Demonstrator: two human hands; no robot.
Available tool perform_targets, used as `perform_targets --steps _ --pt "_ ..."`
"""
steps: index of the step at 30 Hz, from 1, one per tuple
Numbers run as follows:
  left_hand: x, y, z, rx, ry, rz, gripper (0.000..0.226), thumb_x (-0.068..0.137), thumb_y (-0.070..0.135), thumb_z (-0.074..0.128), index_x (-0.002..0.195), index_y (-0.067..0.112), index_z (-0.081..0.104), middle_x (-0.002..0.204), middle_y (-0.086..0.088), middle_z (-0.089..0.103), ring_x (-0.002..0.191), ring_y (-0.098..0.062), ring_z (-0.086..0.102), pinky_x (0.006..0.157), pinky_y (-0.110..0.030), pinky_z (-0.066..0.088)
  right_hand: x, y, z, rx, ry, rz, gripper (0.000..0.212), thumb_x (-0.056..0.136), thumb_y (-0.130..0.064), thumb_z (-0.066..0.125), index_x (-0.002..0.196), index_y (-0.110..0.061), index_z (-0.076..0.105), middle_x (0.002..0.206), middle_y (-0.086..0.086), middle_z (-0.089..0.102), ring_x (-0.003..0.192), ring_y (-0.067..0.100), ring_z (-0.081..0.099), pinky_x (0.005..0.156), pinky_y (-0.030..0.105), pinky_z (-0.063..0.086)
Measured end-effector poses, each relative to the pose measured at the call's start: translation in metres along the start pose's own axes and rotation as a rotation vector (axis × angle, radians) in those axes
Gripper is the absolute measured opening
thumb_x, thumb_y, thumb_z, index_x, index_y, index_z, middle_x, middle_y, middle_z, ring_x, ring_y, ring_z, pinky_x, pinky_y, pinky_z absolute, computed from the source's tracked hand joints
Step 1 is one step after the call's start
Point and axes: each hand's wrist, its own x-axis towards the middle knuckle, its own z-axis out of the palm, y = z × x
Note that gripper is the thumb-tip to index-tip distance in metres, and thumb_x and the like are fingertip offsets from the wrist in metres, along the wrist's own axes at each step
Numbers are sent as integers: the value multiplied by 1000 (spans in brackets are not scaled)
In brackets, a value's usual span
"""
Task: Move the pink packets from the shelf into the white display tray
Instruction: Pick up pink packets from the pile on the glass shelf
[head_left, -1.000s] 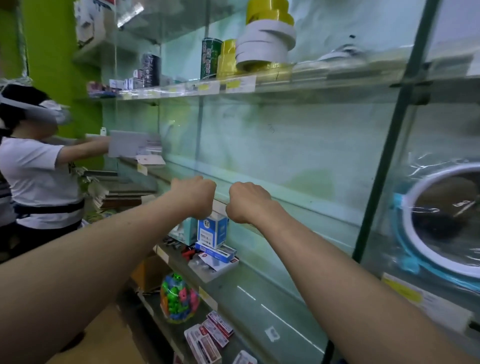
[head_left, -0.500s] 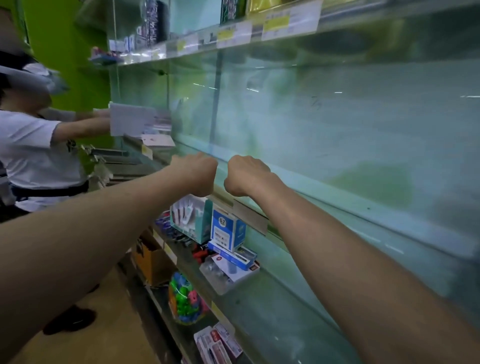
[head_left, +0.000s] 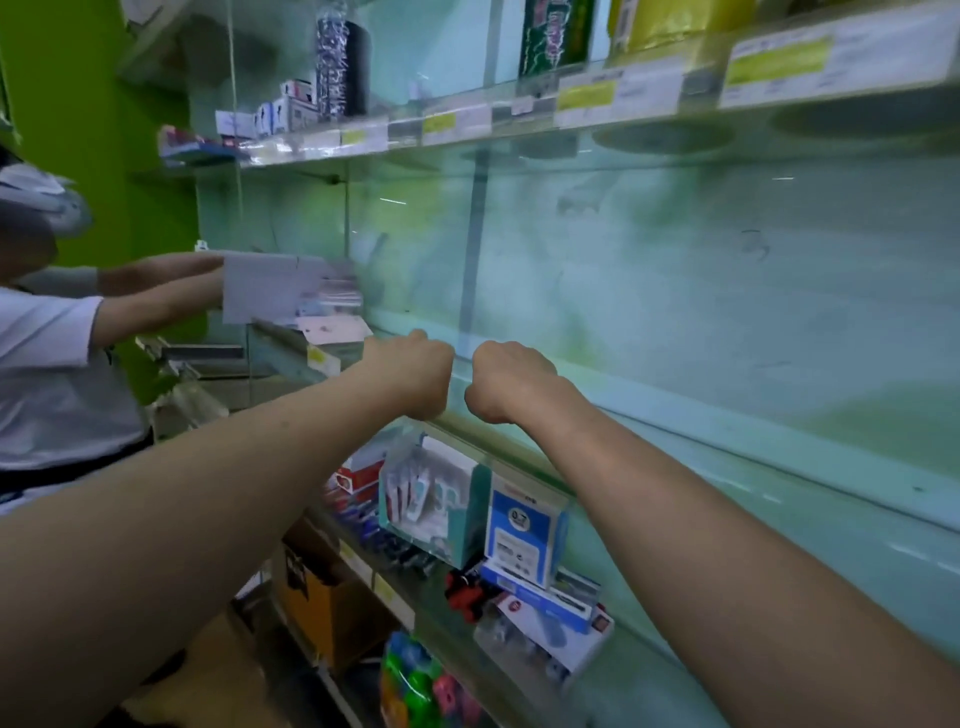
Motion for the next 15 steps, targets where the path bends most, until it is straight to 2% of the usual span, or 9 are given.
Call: perform_targets --steps 3,5,11,15 --pt "16 -25 5 -3 -1 29 52 87 18 53 138 22 41 132 -9 45 120 -29 50 98 -46 35 21 -22 3 1 0 41 27 88 -6 46 66 -14 33 68 0 37 57 15 37 46 26 24" --pt "26 -39 9 -4 3 52 52 88 18 53 138 22 41 129 -9 45 118 -30 51 98 -45 35 32 -35 6 -2 1 65 22 88 -6 46 70 -14 37 69 0 38 64 19 43 46 26 26" --pt "54 -72 28 -16 0 106 52 88 20 53 138 22 41 131 -9 44 118 -30 50 100 -45 34 60 -63 19 -15 -12 128 29 89 -6 45 66 -15 29 70 1 36 64 19 42 47 26 25" --pt "76 -81 43 -42 -8 144 52 89 21 52 139 23 39 132 -9 43 119 -30 49 98 -44 36 82 -70 27 -37 -32 150 17 89 -6 45 75 -12 37 70 1 35 78 24 45 49 27 29"
